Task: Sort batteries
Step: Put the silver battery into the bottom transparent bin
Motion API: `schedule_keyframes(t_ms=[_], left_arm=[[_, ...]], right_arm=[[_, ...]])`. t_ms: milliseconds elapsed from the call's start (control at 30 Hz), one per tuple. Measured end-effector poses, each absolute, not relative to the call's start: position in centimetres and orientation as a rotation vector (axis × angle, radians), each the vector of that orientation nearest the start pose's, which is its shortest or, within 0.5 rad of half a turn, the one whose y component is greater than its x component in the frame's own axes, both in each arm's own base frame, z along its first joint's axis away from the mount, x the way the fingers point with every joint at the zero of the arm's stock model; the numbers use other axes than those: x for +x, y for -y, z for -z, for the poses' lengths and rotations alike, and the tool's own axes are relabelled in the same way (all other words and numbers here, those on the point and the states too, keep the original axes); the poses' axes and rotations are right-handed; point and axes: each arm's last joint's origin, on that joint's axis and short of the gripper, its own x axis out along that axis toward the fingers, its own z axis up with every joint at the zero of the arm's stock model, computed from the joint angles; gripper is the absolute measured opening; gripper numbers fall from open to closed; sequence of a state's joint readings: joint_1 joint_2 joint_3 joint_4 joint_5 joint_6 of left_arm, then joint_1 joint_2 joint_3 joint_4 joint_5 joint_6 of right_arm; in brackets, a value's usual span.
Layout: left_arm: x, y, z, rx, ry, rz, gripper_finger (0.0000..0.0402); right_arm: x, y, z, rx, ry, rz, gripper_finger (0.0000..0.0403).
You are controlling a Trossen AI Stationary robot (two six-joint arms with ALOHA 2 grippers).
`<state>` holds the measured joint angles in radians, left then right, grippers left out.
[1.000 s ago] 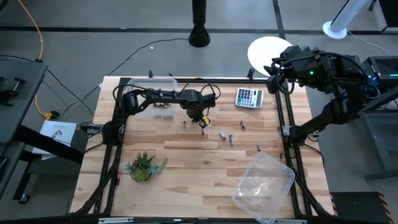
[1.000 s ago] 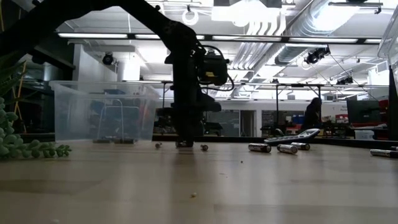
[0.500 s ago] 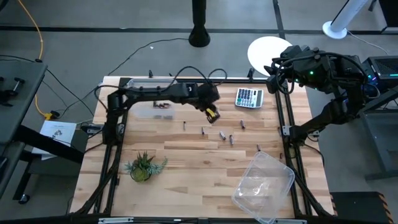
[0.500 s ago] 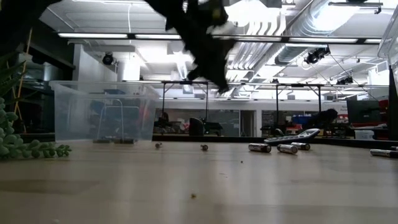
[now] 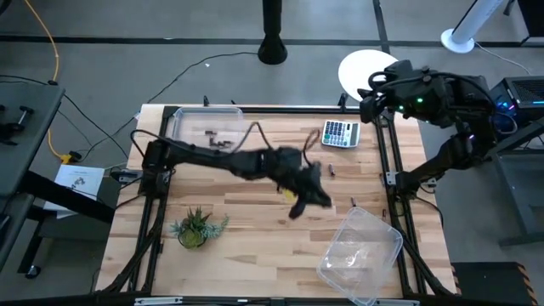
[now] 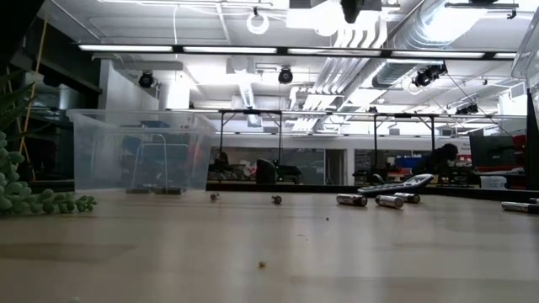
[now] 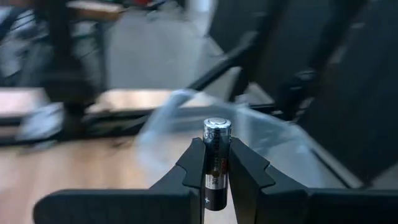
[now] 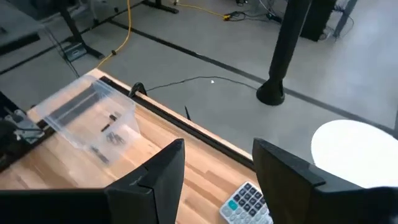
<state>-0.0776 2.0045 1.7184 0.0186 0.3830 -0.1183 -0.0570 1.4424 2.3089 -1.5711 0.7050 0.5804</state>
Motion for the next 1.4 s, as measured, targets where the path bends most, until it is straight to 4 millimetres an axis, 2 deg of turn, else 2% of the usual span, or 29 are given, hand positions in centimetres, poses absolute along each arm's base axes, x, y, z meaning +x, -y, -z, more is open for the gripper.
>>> schedule_keyframes(t_ms=[167, 267, 433, 667, 867, 1067, 1200, 1400], left_arm=[[47.7, 9.3, -29.4, -0.148, -0.252, 0.536, 0.0031], [48.1, 10.9, -28.5, -0.14, -0.222, 0.564, 0.0031], [48.6, 11.3, -28.7, -0.12, -0.119, 0.476, 0.0032], [50.2, 11.1, -25.5, -0.162, -0.135, 0.439, 0.003], [53.3, 11.7, -25.6, -0.191, -0.075, 0.437, 0.003], [55.8, 12.3, -24.5, -0.187, -0.188, 0.464, 0.0031], [55.9, 11.9, -24.3, -0.204, -0.247, 0.433, 0.0077], [55.7, 11.0, -25.7, -0.202, -0.231, 0.418, 0.0172]], right_arm=[[18.5, 3.0, -52.6, 0.303, -0.467, 0.933, 0.0183], [19.7, 3.1, -52.2, 0.288, -0.491, 0.935, 0.0183], [21.1, 3.1, -51.6, 0.235, -0.539, 0.924, 0.0183], [20.3, 3.0, -51.9, 0.209, -0.549, 0.891, 0.0183], [19.4, 3.0, -52.3, 0.2, -0.537, 0.881, 0.0183], [18.7, 2.9, -52.6, 0.206, -0.524, 0.875, 0.0183], [18.3, 2.9, -52.7, 0.192, -0.528, 0.868, 0.0183], [17.3, 2.8, -53.0, 0.176, -0.518, 0.857, 0.0183]])
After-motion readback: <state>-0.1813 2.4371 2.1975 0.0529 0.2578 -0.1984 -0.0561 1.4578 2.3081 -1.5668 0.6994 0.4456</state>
